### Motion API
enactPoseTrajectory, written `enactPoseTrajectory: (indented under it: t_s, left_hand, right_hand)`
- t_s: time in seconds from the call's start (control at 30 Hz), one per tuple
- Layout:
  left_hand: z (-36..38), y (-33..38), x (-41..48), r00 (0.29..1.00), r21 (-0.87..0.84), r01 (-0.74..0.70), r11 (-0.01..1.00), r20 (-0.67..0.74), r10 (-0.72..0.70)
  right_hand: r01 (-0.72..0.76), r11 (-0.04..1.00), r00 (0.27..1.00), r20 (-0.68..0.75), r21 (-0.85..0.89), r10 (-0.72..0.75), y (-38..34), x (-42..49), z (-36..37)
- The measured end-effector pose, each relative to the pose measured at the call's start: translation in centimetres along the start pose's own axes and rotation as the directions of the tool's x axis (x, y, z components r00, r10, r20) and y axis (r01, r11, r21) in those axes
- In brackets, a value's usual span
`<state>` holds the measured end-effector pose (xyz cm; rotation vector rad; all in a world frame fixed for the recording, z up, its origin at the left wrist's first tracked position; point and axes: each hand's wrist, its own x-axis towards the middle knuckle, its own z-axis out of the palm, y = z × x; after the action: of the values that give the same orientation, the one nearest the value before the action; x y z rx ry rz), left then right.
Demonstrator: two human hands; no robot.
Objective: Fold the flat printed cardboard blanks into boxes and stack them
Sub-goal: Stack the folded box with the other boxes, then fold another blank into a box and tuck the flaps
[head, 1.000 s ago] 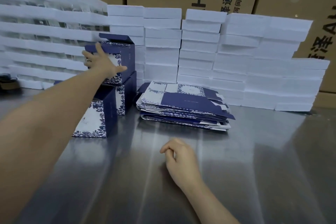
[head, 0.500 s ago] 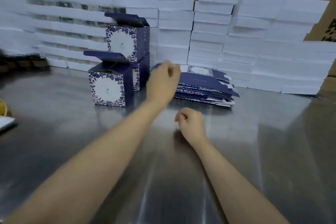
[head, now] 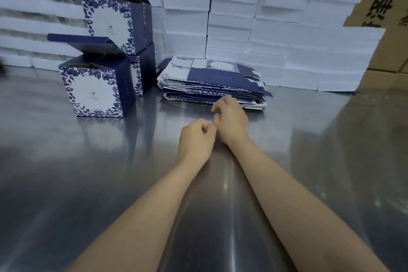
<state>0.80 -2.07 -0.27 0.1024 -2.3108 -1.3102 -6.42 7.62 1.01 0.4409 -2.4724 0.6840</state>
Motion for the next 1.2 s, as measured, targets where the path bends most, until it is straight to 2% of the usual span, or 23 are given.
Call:
enactPoseTrajectory:
  t_s: [0.07, 0.17, 0.27, 0.33, 0.47, 0.57, 0.7, 0.73, 0.8, 0.87, 0.97, 1.07, 1.2]
  left_hand:
    - [0.3, -0.2, 0.2, 1.000, -0.021, -0.014, 1.000, 0.009, 0.014]
    - [0.6, -0.2, 0.6, 1.000, -0.054, -0.007, 0.999, 0.002, 0.008]
    - [0.9, -0.3, 1.0, 1.000, -0.046, -0.019, 0.999, -0.013, 0.019]
    - [1.1, -0.4, 1.2, 1.000, -0.036, -0.010, 0.999, -0.018, 0.009]
    - [1.5, -0.8, 1.3, 1.000, -0.024, -0.009, 1.000, -0.005, 0.009]
    - [1.5, -0.6, 1.4, 1.000, 0.009, -0.013, 1.000, -0.001, 0.013]
    - [1.6, -0.7, 1.3, 1.000, 0.044, -0.001, 0.999, 0.003, 0.000]
    - [1.6, -0.7, 1.2, 1.000, 0.056, 0.002, 0.998, 0.004, -0.002]
    - [1.7, -0.6, 1.1, 1.000, 0.095, -0.003, 0.995, 0.006, 0.002]
    - [1.6, -0.5, 1.2, 1.000, 0.121, -0.011, 0.993, 0.009, 0.010]
    - [1.5, -0.3, 1.2, 0.999, 0.134, -0.027, 0.991, 0.033, 0.023]
    - [1.2, -0.1, 1.2, 0.998, 0.083, -0.002, 0.997, 0.056, -0.003]
    - [0.4, 0.0, 1.2, 0.996, -0.161, 0.048, 0.986, 0.080, -0.035]
  right_hand:
    - [0.016, 0.996, 0.999, -0.047, -0.089, -0.020, 0.6, 1.0, 0.8]
    - [-0.056, 0.982, 0.998, 0.015, -0.181, 0.059, 1.6, 2.8, 1.7]
    - [-0.082, 0.976, 0.990, 0.098, -0.203, 0.104, 2.6, 4.2, 2.6]
    - [-0.098, 0.974, 0.989, 0.091, -0.203, 0.119, 3.1, 5.0, 2.9]
    - [-0.046, 0.985, 0.999, 0.011, -0.166, 0.049, 3.9, 6.0, 3.0]
    - [-0.055, 0.986, 0.998, 0.025, -0.160, 0.059, 4.2, 6.3, 3.4]
    - [-0.049, 0.965, 0.993, 0.092, -0.256, 0.075, 4.7, 6.4, 3.8]
    - [-0.055, 0.963, 0.995, 0.068, -0.262, 0.075, 4.8, 6.4, 3.8]
    - [-0.050, 0.970, 0.995, -0.093, -0.238, 0.028, 4.6, 6.4, 3.6]
    - [-0.005, 0.992, 0.942, -0.332, -0.127, -0.038, 4.0, 6.0, 2.9]
    - [0.102, 0.987, 0.782, -0.623, 0.120, -0.005, 3.8, 4.7, 1.0]
    - [0.117, 0.952, 0.643, -0.752, 0.284, 0.145, 3.7, 2.4, -1.3]
    - [0.083, 0.877, 0.502, -0.780, 0.474, 0.374, 3.4, -0.6, -4.8]
